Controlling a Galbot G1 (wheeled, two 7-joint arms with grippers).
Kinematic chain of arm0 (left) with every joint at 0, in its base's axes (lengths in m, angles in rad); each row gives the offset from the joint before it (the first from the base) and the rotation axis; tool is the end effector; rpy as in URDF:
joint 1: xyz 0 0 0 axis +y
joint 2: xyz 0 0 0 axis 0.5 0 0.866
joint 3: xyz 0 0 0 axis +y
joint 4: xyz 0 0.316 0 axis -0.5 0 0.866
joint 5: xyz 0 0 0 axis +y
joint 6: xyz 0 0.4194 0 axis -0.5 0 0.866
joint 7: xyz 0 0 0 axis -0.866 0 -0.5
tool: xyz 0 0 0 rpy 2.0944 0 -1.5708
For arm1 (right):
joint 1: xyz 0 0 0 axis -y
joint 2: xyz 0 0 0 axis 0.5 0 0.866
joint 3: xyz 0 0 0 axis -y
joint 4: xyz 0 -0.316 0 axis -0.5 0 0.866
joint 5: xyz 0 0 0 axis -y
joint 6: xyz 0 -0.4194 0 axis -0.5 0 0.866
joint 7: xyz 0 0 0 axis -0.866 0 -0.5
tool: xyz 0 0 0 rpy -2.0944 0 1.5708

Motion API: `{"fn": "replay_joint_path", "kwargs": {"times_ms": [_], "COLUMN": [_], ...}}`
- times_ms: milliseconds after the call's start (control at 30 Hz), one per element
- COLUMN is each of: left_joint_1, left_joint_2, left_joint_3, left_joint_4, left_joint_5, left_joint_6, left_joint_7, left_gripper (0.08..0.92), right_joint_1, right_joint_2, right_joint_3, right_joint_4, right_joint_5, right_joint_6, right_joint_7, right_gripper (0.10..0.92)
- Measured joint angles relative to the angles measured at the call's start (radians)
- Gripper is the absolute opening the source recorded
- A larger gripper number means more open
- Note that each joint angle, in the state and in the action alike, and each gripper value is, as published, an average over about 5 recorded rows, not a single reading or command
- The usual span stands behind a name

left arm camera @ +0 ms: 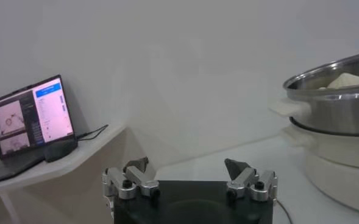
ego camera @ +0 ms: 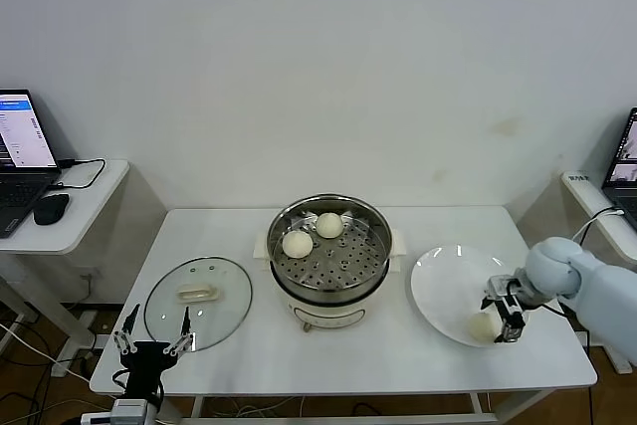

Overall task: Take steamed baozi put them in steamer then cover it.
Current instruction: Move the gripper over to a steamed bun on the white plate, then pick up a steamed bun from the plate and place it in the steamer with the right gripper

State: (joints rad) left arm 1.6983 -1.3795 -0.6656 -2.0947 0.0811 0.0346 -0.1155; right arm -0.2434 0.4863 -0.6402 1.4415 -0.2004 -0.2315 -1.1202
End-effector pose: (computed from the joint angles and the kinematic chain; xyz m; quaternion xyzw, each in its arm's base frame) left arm 0.2287 0.0707 -0.2930 0.0633 -0.9826 -0.1624 0.0643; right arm 0.4819 -0.1487 -0.2358 0.4985 -0.5136 0.5393 0.4438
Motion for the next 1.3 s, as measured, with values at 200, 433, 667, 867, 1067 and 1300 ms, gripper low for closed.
{"fn": "replay_joint_path", "kwargs": {"times_ms": [200,433,667,867,1067,1300], "left_joint_1": [0.001,0.000,-0.004,-0.012,-0.014,-0.017], "left_joint_2": [-0.001,-0.001,0.000,0.004,0.010,0.012], "left_joint_3": [0.000,0.000,0.002,0.009,0.013,0.020], "left_joint_4": [0.000,0.000,-0.002,-0.003,-0.008,-0.010], "left_joint_5": [0.000,0.000,0.000,-0.002,-0.005,-0.005], "left_joint_6": [0.000,-0.002,-0.002,-0.002,-0.002,-0.002], "left_joint_7": [0.000,-0.001,-0.001,0.000,0.000,0.000], "left_gripper": [0.823,0.823,0.823,0.823,0.823,0.823], "right_joint_1": [-0.010,-0.005,0.033,0.129,0.288,0.540], "right_joint_2": [0.019,0.023,0.007,-0.012,-0.007,0.052], "right_joint_3": [0.005,0.007,-0.007,-0.035,-0.088,-0.214], "right_joint_4": [-0.013,-0.015,-0.006,0.003,-0.004,-0.008], "right_joint_5": [0.001,0.010,0.027,0.067,0.132,0.226], "right_joint_6": [-0.013,-0.022,-0.022,-0.031,-0.038,-0.045], "right_joint_7": [0.003,0.003,-0.003,-0.014,-0.024,-0.013], "right_gripper": [0.676,0.607,0.594,0.596,0.602,0.602]}}
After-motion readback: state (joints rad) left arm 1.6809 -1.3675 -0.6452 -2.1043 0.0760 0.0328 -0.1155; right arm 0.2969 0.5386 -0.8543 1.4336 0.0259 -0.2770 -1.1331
